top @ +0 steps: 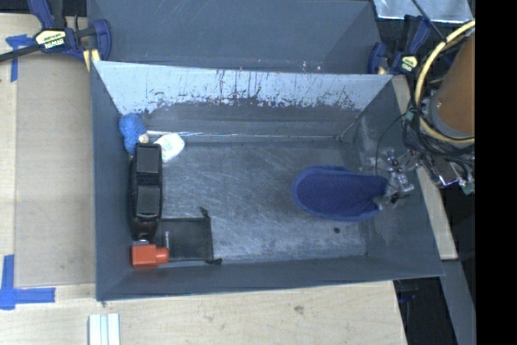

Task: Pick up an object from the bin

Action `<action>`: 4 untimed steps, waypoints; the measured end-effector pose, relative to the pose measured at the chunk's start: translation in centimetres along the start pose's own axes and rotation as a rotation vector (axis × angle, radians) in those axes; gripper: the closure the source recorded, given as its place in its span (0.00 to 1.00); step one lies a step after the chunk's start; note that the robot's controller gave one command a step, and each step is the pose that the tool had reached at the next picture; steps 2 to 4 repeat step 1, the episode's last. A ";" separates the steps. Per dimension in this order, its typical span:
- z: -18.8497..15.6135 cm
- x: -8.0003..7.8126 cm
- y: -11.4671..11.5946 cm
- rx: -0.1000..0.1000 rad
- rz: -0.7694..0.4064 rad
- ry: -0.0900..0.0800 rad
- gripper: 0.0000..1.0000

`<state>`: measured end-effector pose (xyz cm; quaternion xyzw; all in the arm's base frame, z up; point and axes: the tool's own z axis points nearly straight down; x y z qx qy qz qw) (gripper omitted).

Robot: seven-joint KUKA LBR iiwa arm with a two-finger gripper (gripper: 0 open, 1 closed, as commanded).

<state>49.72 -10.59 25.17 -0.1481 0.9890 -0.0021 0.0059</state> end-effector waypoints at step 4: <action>-8.0 0.0 -2.7 0.002 0.010 -0.001 1.00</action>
Offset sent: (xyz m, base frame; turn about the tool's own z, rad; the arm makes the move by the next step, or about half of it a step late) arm 0.0051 -0.0238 0.0746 0.0061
